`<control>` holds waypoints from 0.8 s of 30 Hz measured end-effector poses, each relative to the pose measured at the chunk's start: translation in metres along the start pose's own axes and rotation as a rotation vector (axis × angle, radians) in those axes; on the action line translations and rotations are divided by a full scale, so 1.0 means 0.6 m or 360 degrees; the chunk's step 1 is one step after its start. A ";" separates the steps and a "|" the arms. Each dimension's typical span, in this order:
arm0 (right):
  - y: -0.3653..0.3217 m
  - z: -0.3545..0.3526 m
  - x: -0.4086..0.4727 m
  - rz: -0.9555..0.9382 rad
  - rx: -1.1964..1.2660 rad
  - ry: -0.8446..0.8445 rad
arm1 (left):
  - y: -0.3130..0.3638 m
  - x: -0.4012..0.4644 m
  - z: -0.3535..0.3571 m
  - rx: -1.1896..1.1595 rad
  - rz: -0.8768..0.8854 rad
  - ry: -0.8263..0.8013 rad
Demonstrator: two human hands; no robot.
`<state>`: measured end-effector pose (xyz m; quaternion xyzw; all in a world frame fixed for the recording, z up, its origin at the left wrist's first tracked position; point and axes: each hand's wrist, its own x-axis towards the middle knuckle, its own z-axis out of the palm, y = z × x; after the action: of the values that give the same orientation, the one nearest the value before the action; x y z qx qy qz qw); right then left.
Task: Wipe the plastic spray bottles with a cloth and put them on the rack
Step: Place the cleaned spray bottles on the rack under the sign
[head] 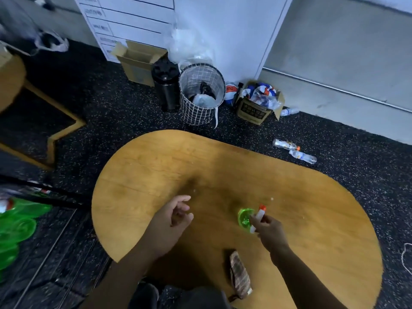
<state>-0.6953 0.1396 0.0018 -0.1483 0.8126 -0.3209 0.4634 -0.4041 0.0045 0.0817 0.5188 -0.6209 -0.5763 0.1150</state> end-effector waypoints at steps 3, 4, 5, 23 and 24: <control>-0.025 0.039 -0.020 -0.0133 -0.0156 -0.0108 | -0.014 -0.013 -0.024 -0.0089 -0.0031 0.0054; -0.037 0.059 -0.026 -0.0180 -0.0211 -0.0167 | -0.022 -0.020 -0.038 -0.0131 -0.0040 0.0086; -0.049 0.074 -0.034 -0.0190 -0.0237 -0.0214 | -0.027 -0.025 -0.047 -0.0158 -0.0048 0.0102; -0.290 0.565 -0.300 -0.0779 -0.0843 -0.1185 | -0.273 -0.262 -0.369 -0.0636 -0.0009 0.0882; -0.298 0.603 -0.321 -0.0811 -0.0884 -0.1223 | -0.296 -0.286 -0.391 -0.0632 -0.0030 0.0946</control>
<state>-0.2972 -0.0299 0.1145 -0.5646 0.5769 -0.1188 0.5782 -0.0648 0.0338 0.0843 0.6370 -0.4313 -0.5106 0.3840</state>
